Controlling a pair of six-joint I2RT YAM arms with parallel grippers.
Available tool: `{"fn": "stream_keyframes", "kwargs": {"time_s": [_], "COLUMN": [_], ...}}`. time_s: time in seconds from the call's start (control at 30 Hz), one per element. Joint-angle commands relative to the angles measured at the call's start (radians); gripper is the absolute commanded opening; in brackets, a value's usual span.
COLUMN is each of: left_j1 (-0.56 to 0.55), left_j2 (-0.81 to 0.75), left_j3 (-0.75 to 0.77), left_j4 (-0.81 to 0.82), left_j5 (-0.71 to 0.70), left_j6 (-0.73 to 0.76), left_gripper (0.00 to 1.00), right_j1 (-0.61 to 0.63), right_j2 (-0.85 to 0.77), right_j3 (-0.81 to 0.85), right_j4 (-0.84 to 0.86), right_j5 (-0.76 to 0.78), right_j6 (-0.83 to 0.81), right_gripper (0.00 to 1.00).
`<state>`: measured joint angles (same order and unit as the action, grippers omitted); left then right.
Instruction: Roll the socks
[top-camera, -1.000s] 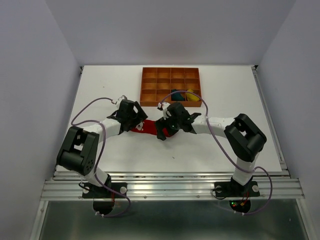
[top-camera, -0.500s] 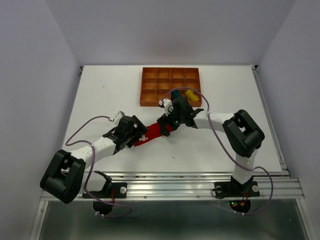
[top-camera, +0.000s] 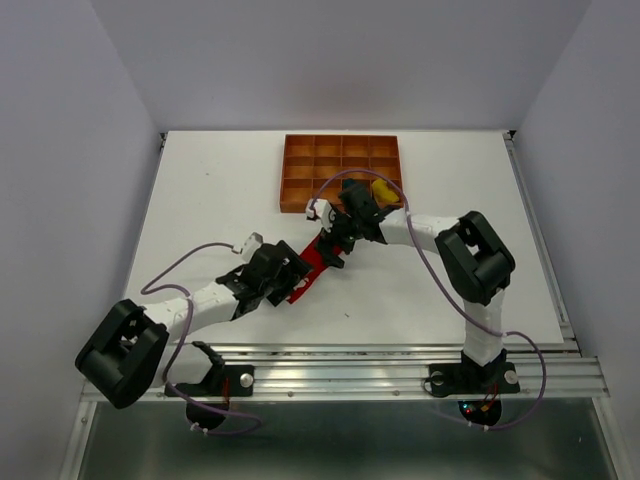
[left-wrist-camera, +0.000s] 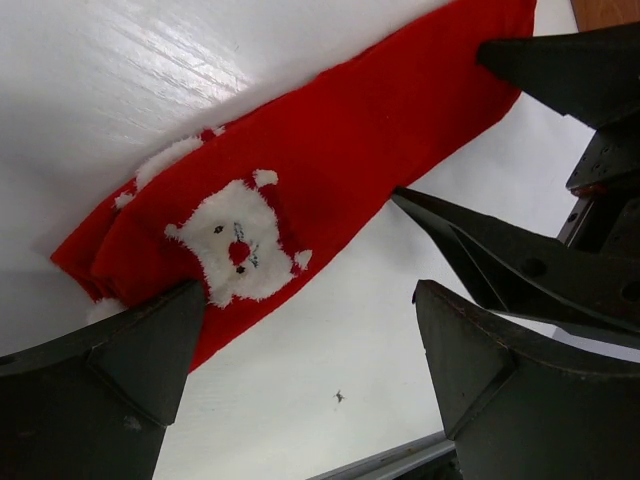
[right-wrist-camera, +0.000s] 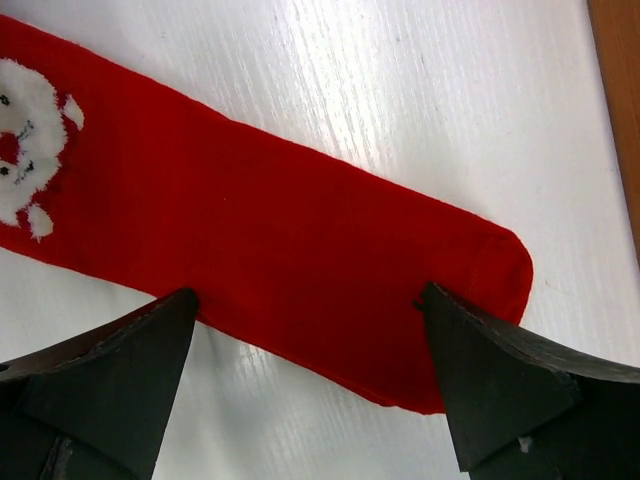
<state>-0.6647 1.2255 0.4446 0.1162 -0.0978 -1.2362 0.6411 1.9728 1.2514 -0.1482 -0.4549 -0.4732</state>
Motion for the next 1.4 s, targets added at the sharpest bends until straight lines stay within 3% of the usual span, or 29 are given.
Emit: {"fn": "stream_keyframes", "kwargs": {"time_s": [0.0,0.27,0.43,0.6,0.7,0.9,1.13,1.37], "left_j1": [-0.021,-0.023,0.049,0.272,0.342,0.404,0.458,0.484], "left_j2": [-0.018,-0.237,-0.293,-0.308,-0.296,-0.264,-0.218,-0.192], "left_j3": [-0.026,0.161,0.264,0.244,0.25,0.267,0.246,0.246], "left_j4": [-0.108,-0.415,-0.601,-0.547,-0.527,-0.559,-0.526,-0.527], "left_j5": [0.007,-0.139,-0.249,-0.131,-0.103,-0.109,-0.036,-0.022], "left_j6": [-0.028,0.046,0.098,0.23,0.305,0.374,0.429,0.442], "left_gripper": [0.99,0.99,0.99,0.99,0.99,0.99,0.99,0.99], "right_j1": [-0.011,0.034,0.213,0.385,0.468,0.525,0.607,0.635], "right_j2": [0.014,-0.221,-0.313,-0.282,-0.218,-0.072,0.046,0.075], "right_j3": [0.089,-0.009,-0.124,-0.121,-0.04,0.129,0.218,0.244], "right_j4": [-0.158,-0.124,-0.034,-0.007,-0.051,-0.157,-0.204,-0.24], "right_j5": [-0.051,0.03,0.326,0.547,0.639,0.723,0.869,0.871], "right_j6": [-0.097,0.05,0.209,0.335,0.355,0.425,0.389,0.393], "right_gripper": [1.0,1.0,1.0,1.0,1.0,1.0,0.99,0.93]}}
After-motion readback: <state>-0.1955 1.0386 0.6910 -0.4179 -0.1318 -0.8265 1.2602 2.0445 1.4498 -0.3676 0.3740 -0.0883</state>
